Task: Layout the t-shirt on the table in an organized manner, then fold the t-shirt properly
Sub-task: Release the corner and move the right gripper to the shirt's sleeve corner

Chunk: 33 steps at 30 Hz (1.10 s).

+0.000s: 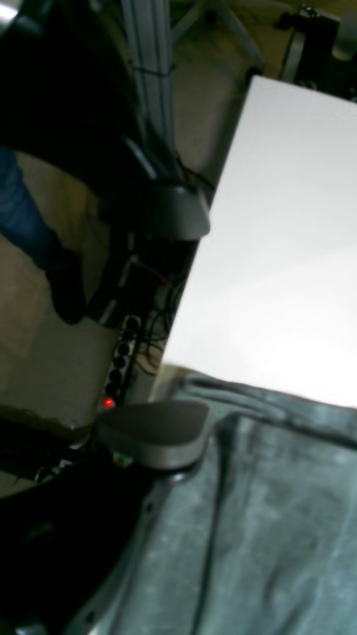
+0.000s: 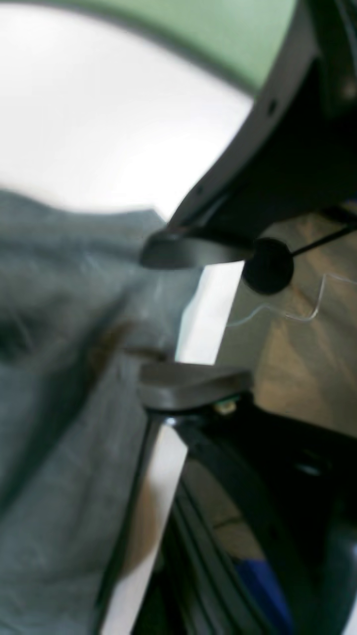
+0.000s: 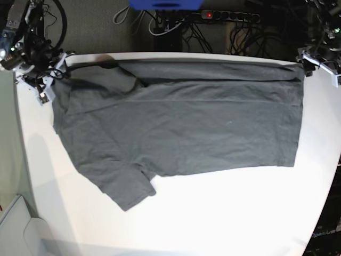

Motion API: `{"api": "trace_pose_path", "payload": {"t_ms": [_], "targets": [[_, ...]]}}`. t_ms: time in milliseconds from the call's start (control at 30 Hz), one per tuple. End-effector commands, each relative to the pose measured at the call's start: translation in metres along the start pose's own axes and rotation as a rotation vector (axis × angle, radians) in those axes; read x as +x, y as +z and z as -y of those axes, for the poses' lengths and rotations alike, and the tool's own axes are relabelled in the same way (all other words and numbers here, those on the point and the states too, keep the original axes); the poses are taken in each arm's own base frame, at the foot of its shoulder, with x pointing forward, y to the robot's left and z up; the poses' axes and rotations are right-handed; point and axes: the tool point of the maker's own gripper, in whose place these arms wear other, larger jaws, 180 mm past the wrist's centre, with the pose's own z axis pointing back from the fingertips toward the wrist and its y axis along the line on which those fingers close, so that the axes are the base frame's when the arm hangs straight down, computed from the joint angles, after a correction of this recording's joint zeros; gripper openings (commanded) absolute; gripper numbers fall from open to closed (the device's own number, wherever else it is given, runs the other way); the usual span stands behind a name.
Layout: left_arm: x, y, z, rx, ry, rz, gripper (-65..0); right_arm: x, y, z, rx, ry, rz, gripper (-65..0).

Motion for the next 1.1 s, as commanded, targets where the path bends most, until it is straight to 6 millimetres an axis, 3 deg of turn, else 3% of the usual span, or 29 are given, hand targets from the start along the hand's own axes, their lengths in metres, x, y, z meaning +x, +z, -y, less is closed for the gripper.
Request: {"api": "trace_pose_path", "payload": {"t_ms": [0,100,233,433,733,867,967,1067], "targets": [[0.014,0.004,-0.004,0.007,-0.011,0.043,-15.7,0.011,0.003,0.001,-0.003,0.018,0.038,-33.6],[0.014,0.004,-0.004,0.007,-0.011,0.043,-15.8,0.013,-0.001,-0.009,0.023,0.026,0.041,-33.6],[0.015,0.003,-0.004,0.007,-0.01,0.046,-15.8,0.025,-0.003,-0.006,0.02,0.023,0.064,-33.6],[0.014,0.003,-0.004,0.009,-0.013,0.043,-15.8,0.007,-0.023,-0.001,0.055,-0.034,0.004,-33.6],[0.016,0.002,-0.004,0.009,-0.011,0.048,-15.9,0.007,-0.026,-0.005,0.068,-0.048,0.02,-34.0],[0.017,0.002,-0.004,0.008,-0.007,0.051,-15.9,-0.002,-0.032,-0.006,0.083,-0.07,-0.006,-34.3],[0.017,0.002,-0.004,0.01,-0.008,0.051,-15.9,-0.007,-0.036,-0.007,0.091,-0.082,-0.02,-38.9],[0.02,0.0,-0.004,0.01,-0.005,0.056,-15.9,-0.007,-0.037,-0.009,0.097,-0.075,-0.021,-50.5]]}}
